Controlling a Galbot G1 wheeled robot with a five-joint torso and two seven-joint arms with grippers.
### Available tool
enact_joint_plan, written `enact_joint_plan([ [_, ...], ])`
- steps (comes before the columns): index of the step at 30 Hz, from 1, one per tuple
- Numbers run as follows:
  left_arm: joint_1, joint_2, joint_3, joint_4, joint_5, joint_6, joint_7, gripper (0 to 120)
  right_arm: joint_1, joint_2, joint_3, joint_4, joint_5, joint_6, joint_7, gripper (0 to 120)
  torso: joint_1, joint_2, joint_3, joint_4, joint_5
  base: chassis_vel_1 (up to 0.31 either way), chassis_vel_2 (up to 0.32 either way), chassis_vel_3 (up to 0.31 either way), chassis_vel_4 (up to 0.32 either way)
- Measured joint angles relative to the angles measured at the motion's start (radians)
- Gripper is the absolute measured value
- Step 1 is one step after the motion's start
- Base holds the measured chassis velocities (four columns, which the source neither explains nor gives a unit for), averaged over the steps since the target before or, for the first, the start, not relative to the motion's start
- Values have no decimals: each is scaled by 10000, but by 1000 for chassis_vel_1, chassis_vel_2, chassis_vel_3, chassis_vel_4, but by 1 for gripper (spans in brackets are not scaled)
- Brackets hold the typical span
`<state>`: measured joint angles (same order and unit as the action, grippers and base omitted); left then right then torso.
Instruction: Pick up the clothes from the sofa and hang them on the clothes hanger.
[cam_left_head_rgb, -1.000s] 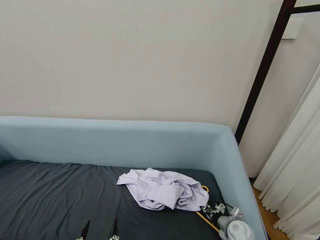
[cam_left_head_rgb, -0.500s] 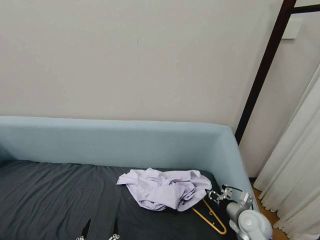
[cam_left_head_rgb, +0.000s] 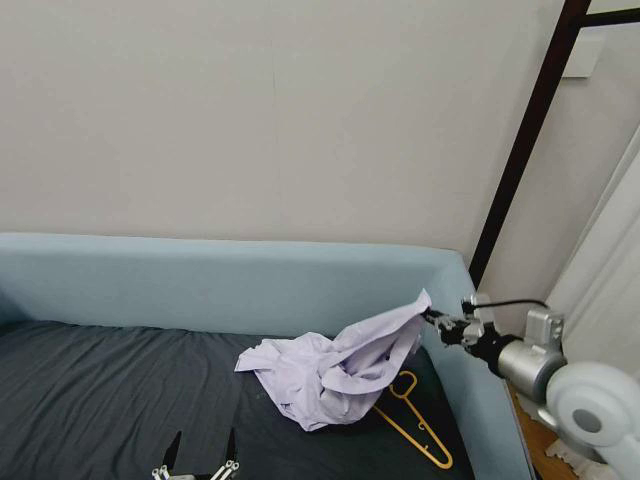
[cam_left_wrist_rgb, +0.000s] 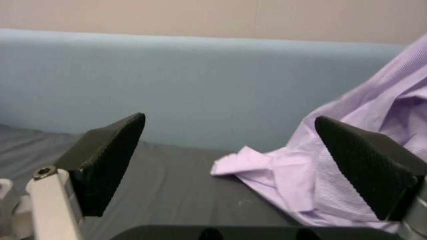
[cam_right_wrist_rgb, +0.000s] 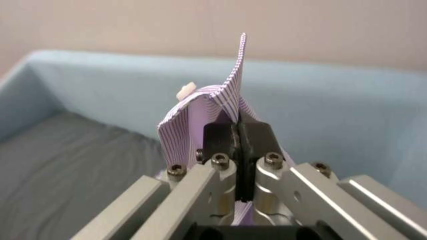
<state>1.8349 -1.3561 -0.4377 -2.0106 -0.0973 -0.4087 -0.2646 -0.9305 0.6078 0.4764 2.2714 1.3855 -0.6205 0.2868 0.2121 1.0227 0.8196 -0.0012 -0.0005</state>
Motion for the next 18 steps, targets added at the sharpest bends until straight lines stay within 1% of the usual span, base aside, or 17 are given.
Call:
enact_joint_plan([
  [1, 16, 10, -34, -50, -28, -1, -5, 100, 425, -256, 98, 104, 491, -11, 125, 0, -1, 0, 0, -1, 0, 0, 0, 0, 0],
  [2, 16, 10, -34, -50, -28, -1, -5, 100, 425, -256, 98, 104, 491, -11, 125, 0, -1, 0, 0, -1, 0, 0, 0, 0, 0],
  [4, 37, 31, -98, -132, -94, -1, -31, 100, 1690, -812, 146, 166, 1487, -16, 527, 0, -1, 0, 0, 0, 0, 0, 0, 0, 0],
  [6, 39, 44, -138, -166, -152, -2, -54, 100, 3038, -1342, -82, 54, 2600, -17, 941, 0, -1, 0, 0, 0, -2, 0, 0, 0, 0],
  [7, 39, 44, -138, -166, -152, -2, -54, 100, 3038, -1342, -82, 54, 2600, -17, 941, 0, -1, 0, 0, 0, -2, 0, 0, 0, 0],
  [11, 58, 42, -169, -250, -231, 3, -87, 100, 5894, -2173, -1302, -313, 4291, 29, 1214, 0, -1, 0, 0, 3, -4, 0, 0, 0, 0],
  [12, 58, 42, -169, -250, -231, 3, -87, 100, 5894, -2173, -1302, -313, 4291, 29, 1214, 0, -1, 0, 0, 3, -4, 0, 0, 0, 0],
  [14, 62, 36, -169, -279, -236, 11, -92, 100, 6659, -2436, -1646, -295, 4630, 160, 1165, 0, -1, 1, 0, -2, -5, 0, 0, 0, 0],
  [18, 73, 9, -171, -301, -237, 22, -114, 100, 6750, -2523, -1828, 95, 4852, 261, 1104, 0, -1, 1, 0, -3, -1, 0, 0, 0, 0],
])
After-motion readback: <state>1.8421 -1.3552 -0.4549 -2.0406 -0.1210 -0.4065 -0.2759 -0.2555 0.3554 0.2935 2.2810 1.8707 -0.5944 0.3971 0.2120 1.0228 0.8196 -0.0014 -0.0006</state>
